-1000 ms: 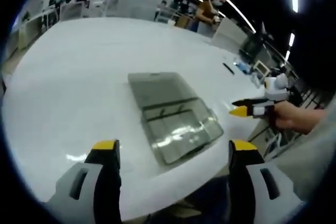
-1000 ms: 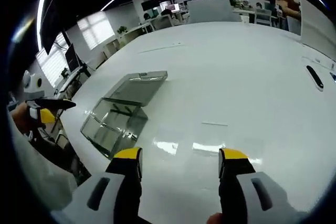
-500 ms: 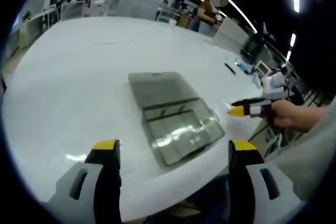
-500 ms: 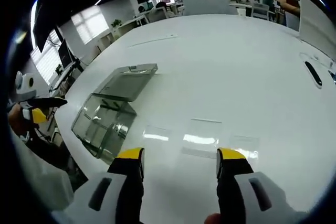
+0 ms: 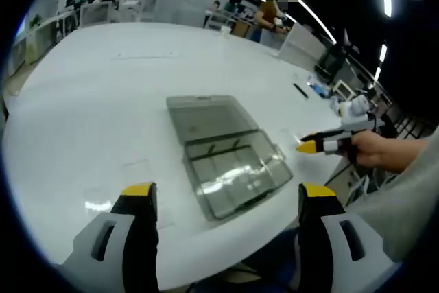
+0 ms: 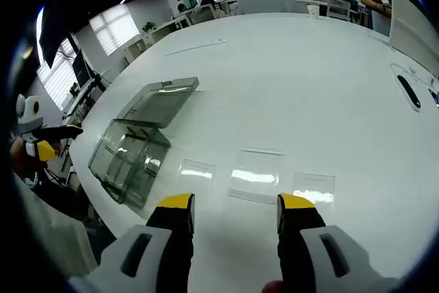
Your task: Insert the divider into the dual guide fixture by aligning both edges with the guide slots and pushing it downward to the bottom, including one-sided entry, uneven engagement, binding, and posture correction.
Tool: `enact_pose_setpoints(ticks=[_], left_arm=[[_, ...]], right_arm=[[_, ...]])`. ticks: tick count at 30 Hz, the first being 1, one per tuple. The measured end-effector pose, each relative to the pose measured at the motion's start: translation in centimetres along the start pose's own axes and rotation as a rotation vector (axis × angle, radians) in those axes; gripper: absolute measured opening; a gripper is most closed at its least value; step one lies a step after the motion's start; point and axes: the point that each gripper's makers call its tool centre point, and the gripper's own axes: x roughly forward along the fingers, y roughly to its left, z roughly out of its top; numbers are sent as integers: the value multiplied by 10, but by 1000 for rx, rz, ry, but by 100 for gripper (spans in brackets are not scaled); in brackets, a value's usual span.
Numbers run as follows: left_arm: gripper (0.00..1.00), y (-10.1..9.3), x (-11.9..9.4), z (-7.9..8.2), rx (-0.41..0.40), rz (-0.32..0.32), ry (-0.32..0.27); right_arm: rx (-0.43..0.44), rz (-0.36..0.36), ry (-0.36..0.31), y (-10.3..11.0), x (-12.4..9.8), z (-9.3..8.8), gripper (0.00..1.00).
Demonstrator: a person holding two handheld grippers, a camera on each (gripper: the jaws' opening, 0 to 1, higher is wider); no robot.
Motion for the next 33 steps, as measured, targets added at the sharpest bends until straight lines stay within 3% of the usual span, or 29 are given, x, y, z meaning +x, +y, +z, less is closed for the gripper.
enact_pose_setpoints(ticks=[33], left_arm=[[82, 6, -4, -6, -33, 30, -9]], right_arm=[[-8, -39, 76, -4, 14, -6, 40]])
